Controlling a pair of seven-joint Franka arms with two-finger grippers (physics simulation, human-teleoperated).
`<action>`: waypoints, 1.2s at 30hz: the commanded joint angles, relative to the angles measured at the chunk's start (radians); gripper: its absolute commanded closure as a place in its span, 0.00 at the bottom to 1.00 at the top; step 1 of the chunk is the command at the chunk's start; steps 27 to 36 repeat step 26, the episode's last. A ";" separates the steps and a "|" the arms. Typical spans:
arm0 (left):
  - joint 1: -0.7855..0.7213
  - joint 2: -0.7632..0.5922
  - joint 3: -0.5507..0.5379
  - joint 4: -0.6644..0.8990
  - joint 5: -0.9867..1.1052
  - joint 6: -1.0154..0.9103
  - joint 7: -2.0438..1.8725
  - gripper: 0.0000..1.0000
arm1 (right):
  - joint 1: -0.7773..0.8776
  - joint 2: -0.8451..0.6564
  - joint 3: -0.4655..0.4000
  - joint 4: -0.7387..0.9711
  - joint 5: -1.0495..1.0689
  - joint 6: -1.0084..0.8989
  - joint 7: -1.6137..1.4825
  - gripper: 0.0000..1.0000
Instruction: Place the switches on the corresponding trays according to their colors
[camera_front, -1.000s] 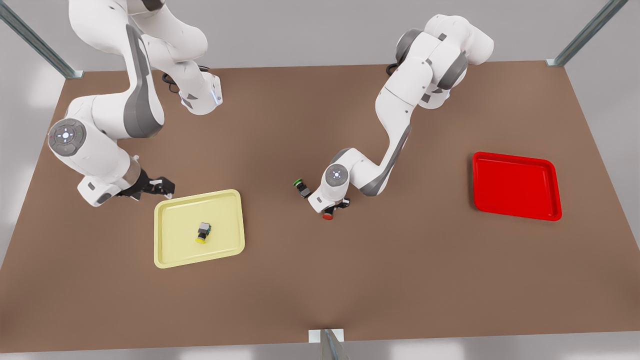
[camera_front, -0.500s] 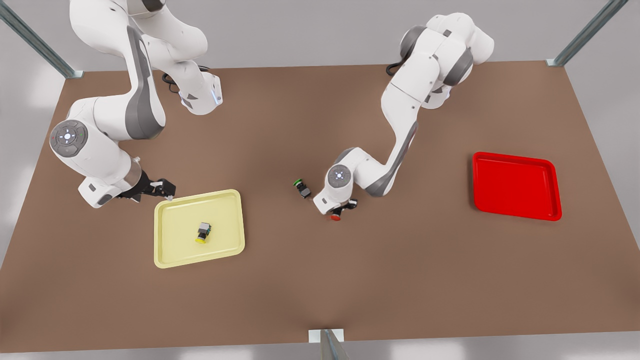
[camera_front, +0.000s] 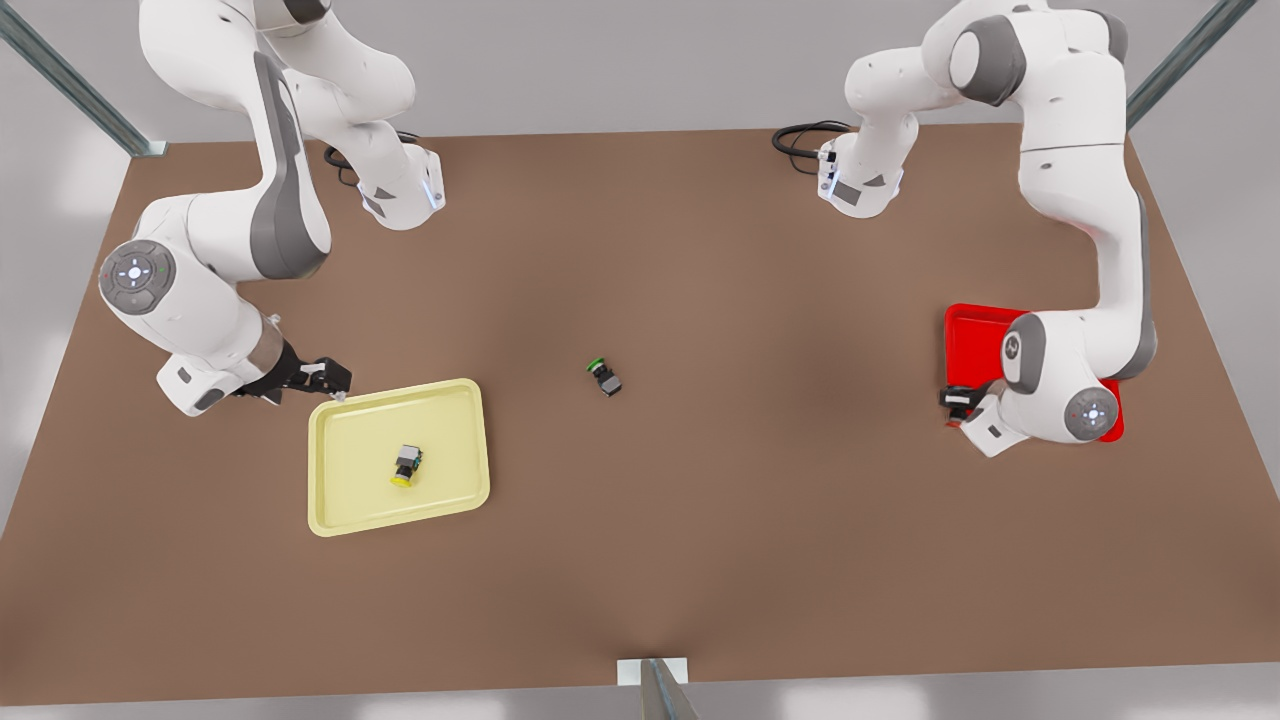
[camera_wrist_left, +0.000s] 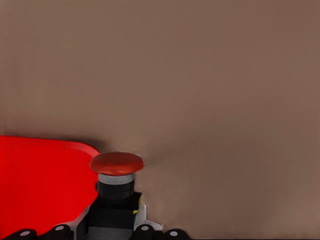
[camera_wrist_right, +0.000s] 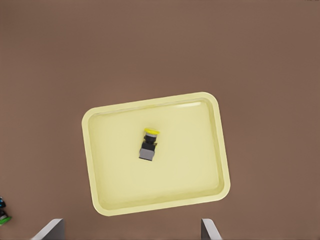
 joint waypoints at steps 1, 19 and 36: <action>0.008 0.001 0.007 -0.009 0.049 0.002 0.006 0.42 | 0.000 0.000 0.000 0.000 0.000 0.001 0.000 0.00; 0.030 -0.094 -0.133 0.334 0.063 -0.157 0.013 0.00 | -0.006 0.000 -0.001 -0.003 0.002 0.002 0.000 0.00; -0.264 -0.121 0.116 0.375 -0.088 -0.240 -0.005 0.00 | -0.006 0.001 -0.001 -0.003 0.002 0.007 0.000 0.00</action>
